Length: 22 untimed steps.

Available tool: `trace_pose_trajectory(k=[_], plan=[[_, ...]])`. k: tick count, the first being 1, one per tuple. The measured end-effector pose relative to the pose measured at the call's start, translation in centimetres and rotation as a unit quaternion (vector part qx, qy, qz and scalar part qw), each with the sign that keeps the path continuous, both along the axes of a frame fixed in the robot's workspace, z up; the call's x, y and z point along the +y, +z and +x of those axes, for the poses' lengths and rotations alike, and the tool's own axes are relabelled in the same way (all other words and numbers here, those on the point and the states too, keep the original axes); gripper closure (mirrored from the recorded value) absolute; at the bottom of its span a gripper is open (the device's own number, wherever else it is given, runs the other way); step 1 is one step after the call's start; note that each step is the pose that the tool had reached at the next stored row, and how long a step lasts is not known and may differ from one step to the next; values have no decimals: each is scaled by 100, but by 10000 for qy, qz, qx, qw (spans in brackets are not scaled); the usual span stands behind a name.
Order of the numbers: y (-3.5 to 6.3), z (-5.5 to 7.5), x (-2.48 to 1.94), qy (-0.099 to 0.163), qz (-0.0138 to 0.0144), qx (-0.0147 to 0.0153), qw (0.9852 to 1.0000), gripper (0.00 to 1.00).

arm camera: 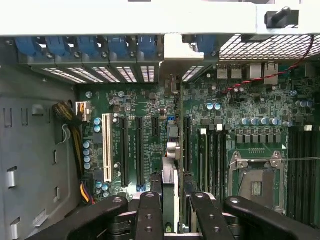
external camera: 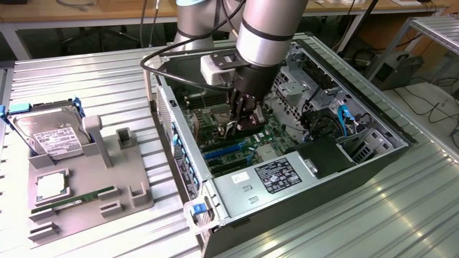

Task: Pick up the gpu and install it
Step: 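Insert the gpu into the slot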

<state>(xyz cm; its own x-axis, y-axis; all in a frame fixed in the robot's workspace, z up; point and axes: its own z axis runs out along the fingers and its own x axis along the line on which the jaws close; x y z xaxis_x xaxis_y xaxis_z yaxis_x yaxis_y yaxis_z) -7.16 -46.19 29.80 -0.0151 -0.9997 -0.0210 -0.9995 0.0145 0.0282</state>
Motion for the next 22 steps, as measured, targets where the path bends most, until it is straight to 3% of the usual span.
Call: trace_pose_trajectory(k=[10, 12, 17, 22], plan=[[-182, -1, -6, -1, 0, 0, 10000, 74], [-242, -6, -12, 1, 1, 13, 10000, 74], [-320, -20, -11, 7, 0, 82, 10000, 74], [-341, -26, -5, 11, 17, 87, 10000, 74]])
